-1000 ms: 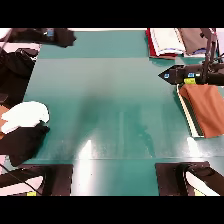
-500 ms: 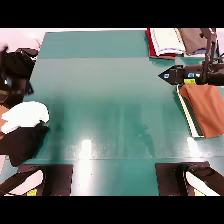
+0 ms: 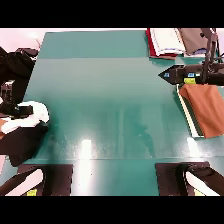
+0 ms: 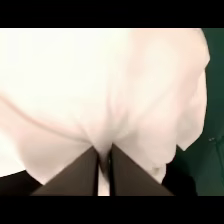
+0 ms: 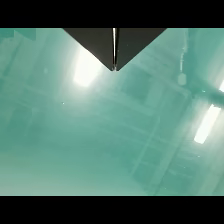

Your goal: Fold the shirts.

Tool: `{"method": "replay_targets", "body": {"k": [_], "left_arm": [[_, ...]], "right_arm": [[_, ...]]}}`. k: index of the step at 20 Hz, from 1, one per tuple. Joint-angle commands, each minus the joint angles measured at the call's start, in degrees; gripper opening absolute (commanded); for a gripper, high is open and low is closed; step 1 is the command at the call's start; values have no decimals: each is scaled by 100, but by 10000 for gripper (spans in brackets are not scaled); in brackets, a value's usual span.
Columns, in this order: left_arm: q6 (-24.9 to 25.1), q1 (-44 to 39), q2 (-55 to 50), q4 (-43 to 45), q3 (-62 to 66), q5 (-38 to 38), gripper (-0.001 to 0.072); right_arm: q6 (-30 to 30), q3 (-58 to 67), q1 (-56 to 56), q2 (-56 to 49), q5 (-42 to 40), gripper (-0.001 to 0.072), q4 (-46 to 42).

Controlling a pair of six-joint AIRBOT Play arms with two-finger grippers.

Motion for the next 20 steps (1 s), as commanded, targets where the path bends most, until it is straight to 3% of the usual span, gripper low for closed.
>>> {"method": "replay_targets", "body": {"k": [1,5,11,15,20], "left_arm": [[-13,22,39,9,131,-61,25],[7,-291,584,-223,1773,-297,24],[107,-2518,1067,-413,4509,-424,23],[107,-3967,883,-409,4662,-398,23],[90,-5149,-413,-737,4664,-638,26]], "right_arm": [[2,4,0,4,-105,16,4],[0,682,-7,-15,-361,15,0],[0,2566,-7,-505,-299,15,-2],[0,3506,-7,-957,-63,15,-4],[0,4341,-7,-1491,546,16,-4]]}}
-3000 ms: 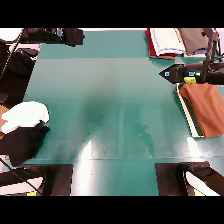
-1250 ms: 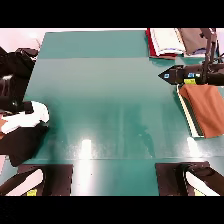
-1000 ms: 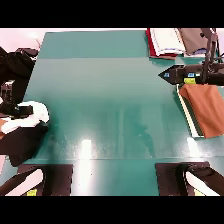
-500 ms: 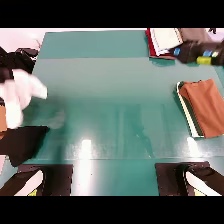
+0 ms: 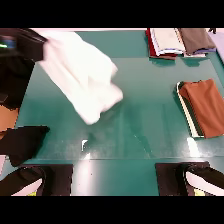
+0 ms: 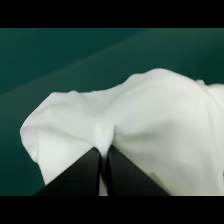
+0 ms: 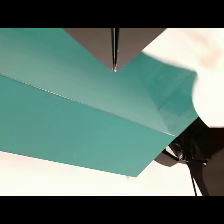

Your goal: Fold the shirts.

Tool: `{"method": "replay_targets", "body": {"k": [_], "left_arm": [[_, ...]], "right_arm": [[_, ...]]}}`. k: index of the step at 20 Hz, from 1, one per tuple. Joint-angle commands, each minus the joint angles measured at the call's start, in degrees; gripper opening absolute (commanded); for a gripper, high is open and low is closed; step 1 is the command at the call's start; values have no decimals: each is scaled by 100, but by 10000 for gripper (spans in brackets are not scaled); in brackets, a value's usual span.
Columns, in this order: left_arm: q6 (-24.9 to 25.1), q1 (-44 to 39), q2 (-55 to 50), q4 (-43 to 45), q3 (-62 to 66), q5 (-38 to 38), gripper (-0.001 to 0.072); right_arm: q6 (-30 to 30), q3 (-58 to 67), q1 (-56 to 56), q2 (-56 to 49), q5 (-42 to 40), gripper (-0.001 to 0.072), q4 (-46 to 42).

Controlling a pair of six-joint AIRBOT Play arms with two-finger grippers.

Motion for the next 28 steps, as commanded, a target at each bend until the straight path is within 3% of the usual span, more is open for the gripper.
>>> {"method": "replay_targets", "body": {"k": [1,2,3,4,5,8,11,14,18,23,28], "left_arm": [[2,-826,-951,-463,70,15,26],[0,-942,-1244,-632,70,155,28],[0,-1012,-1512,-809,70,352,130],[-2,-1016,-1746,-1075,70,601,462],[-2,-962,-1908,-1248,72,820,553],[-81,-396,-2000,-1244,72,901,553],[-101,688,-2000,-1274,50,269,553],[-42,1661,-2002,-1895,-378,-238,553],[407,1998,-1930,-2253,-1578,-824,556],[605,2000,-1200,-2258,-3648,-310,557],[855,1998,-1178,-2302,-4896,501,557]], "right_arm": [[2,529,7,-334,417,15,0],[0,549,7,-365,463,15,0],[0,529,7,-365,476,15,-7],[2,481,7,-356,474,16,-2],[0,476,7,-363,507,15,-7],[0,479,7,-363,557,16,-7],[0,479,7,-361,603,16,-9],[0,476,7,-365,651,15,-13],[-2,476,7,-365,675,15,-15],[0,476,9,-365,745,15,-13],[0,476,13,-365,748,16,-9]]}}
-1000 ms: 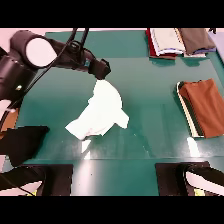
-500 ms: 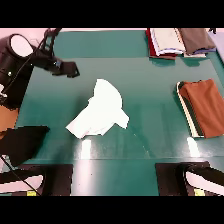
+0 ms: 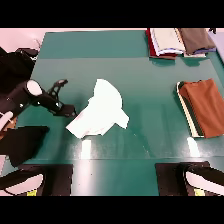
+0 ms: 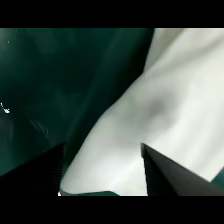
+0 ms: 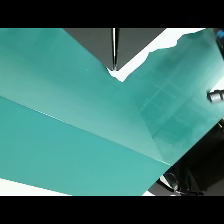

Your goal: Fold the shirts.

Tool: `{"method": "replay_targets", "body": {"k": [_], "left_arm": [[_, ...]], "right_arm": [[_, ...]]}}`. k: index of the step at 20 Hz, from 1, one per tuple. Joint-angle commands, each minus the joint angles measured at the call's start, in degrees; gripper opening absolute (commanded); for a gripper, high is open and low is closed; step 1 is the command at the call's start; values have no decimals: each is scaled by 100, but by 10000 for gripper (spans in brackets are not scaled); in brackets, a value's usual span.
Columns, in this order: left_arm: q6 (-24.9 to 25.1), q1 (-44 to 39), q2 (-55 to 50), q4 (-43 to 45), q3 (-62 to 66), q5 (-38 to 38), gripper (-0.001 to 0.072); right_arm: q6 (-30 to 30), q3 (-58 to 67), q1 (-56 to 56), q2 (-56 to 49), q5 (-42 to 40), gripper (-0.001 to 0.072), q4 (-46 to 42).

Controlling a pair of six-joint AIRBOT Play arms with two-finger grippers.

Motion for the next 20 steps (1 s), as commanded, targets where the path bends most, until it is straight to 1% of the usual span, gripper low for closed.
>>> {"method": "replay_targets", "body": {"k": [1,6,7,8,9,11,14,17,20], "left_arm": [[129,15,68,-109,-789,592,557],[483,11,68,-555,-1016,289,553],[481,11,74,-553,-1001,221,418],[481,11,76,-533,-927,151,100],[481,13,76,-514,-765,63,29],[431,13,205,-341,-195,-39,26],[87,17,549,72,964,-48,25],[44,17,782,407,1770,-39,25],[-284,17,841,1147,2210,-111,26]], "right_arm": [[0,4,7,-11,15,15,11],[2,4,7,-122,92,16,15],[2,4,7,-170,131,16,15],[2,4,7,-238,177,16,17],[2,4,7,-319,232,15,17],[7,4,7,-533,505,16,17],[127,4,7,-942,964,15,15],[216,4,59,-1399,1073,15,13],[326,4,251,-2031,1172,16,7]]}}
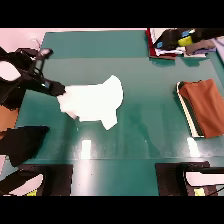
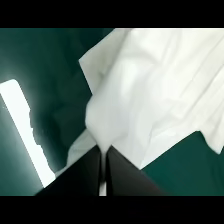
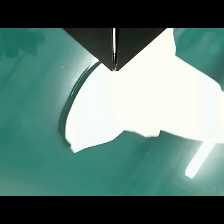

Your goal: Fold the shirts.

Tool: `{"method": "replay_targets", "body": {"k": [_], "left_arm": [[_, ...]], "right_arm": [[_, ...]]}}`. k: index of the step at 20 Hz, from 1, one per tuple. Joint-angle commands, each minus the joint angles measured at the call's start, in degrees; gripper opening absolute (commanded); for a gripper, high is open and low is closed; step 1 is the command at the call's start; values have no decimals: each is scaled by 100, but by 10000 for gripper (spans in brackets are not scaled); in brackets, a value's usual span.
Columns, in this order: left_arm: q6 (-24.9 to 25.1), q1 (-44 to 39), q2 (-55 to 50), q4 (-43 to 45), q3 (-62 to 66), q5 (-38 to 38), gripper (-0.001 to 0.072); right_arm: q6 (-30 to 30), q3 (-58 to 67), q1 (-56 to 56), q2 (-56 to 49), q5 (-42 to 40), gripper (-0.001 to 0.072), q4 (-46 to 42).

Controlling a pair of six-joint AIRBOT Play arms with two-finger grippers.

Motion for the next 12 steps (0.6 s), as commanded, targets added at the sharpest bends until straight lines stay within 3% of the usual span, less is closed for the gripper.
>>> {"method": "replay_targets", "body": {"k": [1,2,3,5,6,12], "left_arm": [[-289,0,109,721,518,-59,26],[-315,0,96,726,516,-125,26],[-313,0,96,726,516,-201,26],[-315,-2,96,726,516,-271,26],[-315,-2,96,723,516,-310,26],[-487,-2,96,638,516,-337,26]], "right_arm": [[166,4,223,-776,160,17,-7],[175,4,304,-1047,122,19,-9],[221,4,391,-1344,33,81,-7],[354,4,492,-1910,-243,419,-2],[461,4,492,-2166,-404,463,7],[732,9,577,-3250,-1016,462,407]]}}
